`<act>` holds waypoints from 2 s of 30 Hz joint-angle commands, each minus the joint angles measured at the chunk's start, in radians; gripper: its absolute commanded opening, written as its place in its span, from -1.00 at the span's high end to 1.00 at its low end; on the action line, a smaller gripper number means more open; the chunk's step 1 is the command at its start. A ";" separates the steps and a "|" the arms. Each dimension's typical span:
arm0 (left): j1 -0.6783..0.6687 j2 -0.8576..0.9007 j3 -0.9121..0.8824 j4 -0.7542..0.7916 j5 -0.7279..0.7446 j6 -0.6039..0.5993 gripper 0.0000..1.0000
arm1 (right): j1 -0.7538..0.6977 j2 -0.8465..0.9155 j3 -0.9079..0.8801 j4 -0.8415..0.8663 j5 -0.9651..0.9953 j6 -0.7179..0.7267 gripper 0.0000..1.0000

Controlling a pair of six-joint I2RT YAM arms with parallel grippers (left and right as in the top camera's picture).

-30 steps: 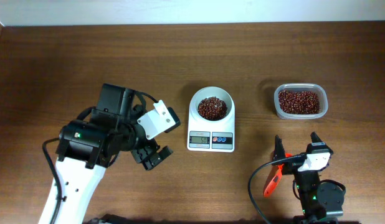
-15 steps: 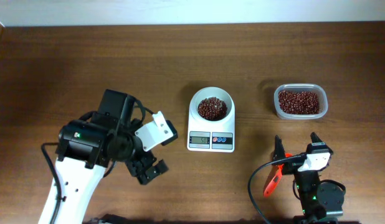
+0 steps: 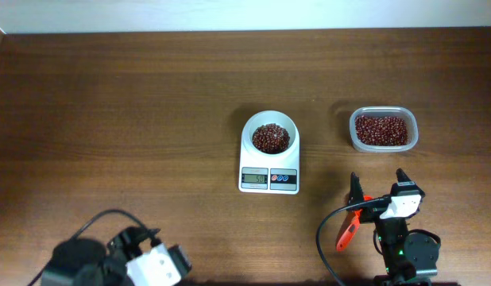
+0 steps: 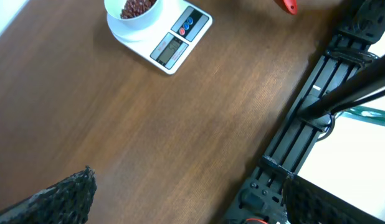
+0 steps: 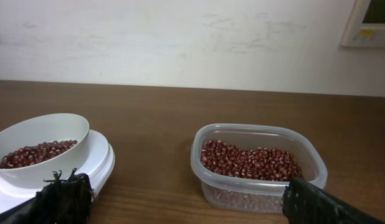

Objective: Scoop and weigh 50g on scale

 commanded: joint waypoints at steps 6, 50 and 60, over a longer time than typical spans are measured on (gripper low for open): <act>0.080 -0.256 -0.018 0.004 -0.009 0.012 -0.98 | 0.003 -0.006 -0.005 -0.007 0.012 0.011 -0.98; 0.228 -0.570 -1.265 1.543 -0.193 -0.568 -0.98 | 0.003 -0.006 -0.005 -0.007 0.012 0.011 -0.98; 0.228 -0.570 -1.265 1.531 -0.301 -0.700 -0.98 | 0.003 -0.006 -0.005 -0.007 0.012 0.011 -0.98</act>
